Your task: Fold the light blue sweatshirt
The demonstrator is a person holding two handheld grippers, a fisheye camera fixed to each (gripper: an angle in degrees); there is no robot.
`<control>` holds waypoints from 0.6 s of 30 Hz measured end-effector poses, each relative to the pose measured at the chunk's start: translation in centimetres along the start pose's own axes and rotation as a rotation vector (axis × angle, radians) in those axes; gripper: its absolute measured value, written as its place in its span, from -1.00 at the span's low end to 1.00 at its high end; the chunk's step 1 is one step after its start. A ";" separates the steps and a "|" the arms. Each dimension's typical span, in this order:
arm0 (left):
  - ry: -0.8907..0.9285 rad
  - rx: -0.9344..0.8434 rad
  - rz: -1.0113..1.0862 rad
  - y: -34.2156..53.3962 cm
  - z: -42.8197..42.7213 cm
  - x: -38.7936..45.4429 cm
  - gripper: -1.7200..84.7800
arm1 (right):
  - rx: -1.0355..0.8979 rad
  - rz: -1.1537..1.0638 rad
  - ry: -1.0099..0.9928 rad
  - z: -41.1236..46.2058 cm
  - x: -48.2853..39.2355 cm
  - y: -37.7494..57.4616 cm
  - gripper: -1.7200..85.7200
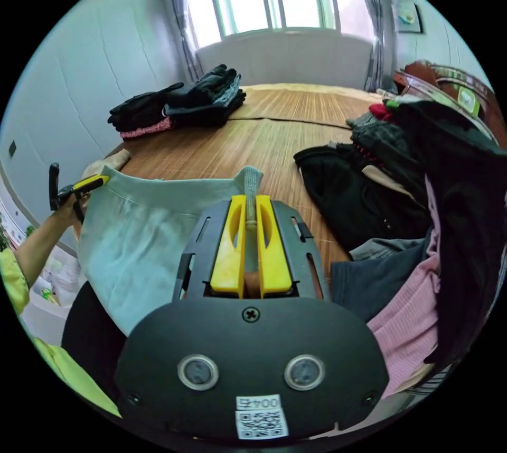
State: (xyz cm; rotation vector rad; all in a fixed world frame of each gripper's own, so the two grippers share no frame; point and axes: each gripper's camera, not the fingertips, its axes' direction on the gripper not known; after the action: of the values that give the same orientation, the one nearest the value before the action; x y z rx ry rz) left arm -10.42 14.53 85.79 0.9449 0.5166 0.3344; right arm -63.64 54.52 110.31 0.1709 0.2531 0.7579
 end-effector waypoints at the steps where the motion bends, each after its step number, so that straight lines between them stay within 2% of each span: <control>1: -0.044 0.050 0.037 0.3 -1.9 1.6 -0.92 | 0.015 -0.017 0.015 -0.6 -0.5 0.2 -0.88; 6: -0.228 0.168 0.194 0.1 -7.4 7.4 -0.93 | 0.127 -0.088 0.104 -4.9 -2.9 -0.4 -0.88; 9: -0.291 0.159 0.238 -0.4 -6.7 8.7 -0.93 | 0.085 -0.094 0.149 -3.5 -2.7 -1.6 -0.88; 12: -0.326 0.125 0.217 -0.7 -3.7 9.1 -0.91 | 0.033 -0.069 0.172 -0.6 -2.5 -2.3 -0.88; 18: -0.440 -0.071 0.295 1.2 6.1 10.7 -0.83 | -0.140 -0.116 0.316 6.4 -3.1 -2.0 -0.86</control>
State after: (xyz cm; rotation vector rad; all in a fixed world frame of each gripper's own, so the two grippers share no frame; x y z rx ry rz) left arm 1.77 16.27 86.79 0.9912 -0.0388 0.3924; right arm -62.66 50.57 116.49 -0.0977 0.5043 0.6825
